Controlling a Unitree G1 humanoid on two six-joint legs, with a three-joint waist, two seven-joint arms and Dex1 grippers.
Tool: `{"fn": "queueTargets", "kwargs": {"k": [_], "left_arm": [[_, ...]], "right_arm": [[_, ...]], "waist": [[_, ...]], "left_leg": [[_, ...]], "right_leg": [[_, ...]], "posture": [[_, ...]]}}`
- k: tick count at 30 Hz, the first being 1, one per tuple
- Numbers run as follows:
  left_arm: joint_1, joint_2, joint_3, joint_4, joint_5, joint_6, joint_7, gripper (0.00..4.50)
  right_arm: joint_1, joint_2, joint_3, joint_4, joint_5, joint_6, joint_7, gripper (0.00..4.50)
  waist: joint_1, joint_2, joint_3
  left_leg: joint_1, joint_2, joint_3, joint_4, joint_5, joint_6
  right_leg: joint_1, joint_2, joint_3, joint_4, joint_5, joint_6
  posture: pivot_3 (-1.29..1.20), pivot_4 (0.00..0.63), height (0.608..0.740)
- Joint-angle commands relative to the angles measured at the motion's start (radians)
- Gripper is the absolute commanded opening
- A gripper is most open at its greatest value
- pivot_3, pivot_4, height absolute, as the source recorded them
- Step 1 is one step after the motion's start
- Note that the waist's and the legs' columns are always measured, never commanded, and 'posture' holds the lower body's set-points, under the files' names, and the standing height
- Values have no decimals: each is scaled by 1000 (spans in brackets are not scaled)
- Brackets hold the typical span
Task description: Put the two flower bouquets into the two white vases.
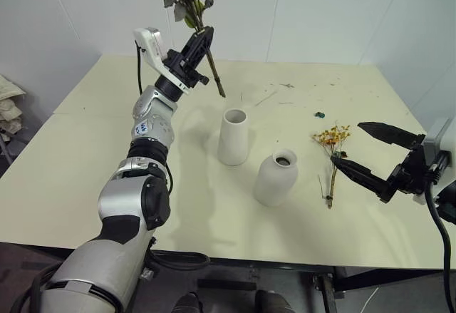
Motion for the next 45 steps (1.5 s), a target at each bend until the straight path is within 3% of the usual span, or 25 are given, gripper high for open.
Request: {"fn": "queueTargets", "kwargs": {"k": [1,11,21,34,37,45], "left_arm": [[-27,-21,12,-57,-48,48,-72,62],[44,-44,-45,-119,-27,124,-174,62],[70,-18,-70,-113,9,102,-151,62],[130,-51,-152,-72,93,84,-178,62],[130,-52,-164,-58,122,59,-124,62],[127,-27,-190,-75,150,54,-159,2516]], "right_arm": [[4,8,-46,-45,26,-6,-31,4500],[15,4,-40,-56,34,-6,-63,4500],[37,5,-43,-77,50,-1,-88,4500],[38,-7,-48,-73,59,3,-100,4500],[39,-8,-51,-74,60,3,-103,4500],[35,-11,-49,-71,60,5,-103,4500]], "waist": [[0,0,0],[-2,0,0],[0,0,0],[0,0,0],[0,0,0],[-1,0,0]], "left_leg": [[0,0,0,0,0,0],[1,0,0,1,0,0],[0,0,0,1,0,1],[0,0,0,1,0,1],[0,0,0,1,-1,1],[0,0,0,1,-1,1]], "right_leg": [[0,0,0,0,0,0],[1,0,0,-1,0,0],[1,0,0,-2,1,0],[1,0,0,-2,1,0],[2,0,0,-3,1,0],[2,0,0,-3,1,0]], "posture": [[0,150,740],[0,150,740],[0,150,740],[0,150,740],[0,150,740],[0,150,740]]}}
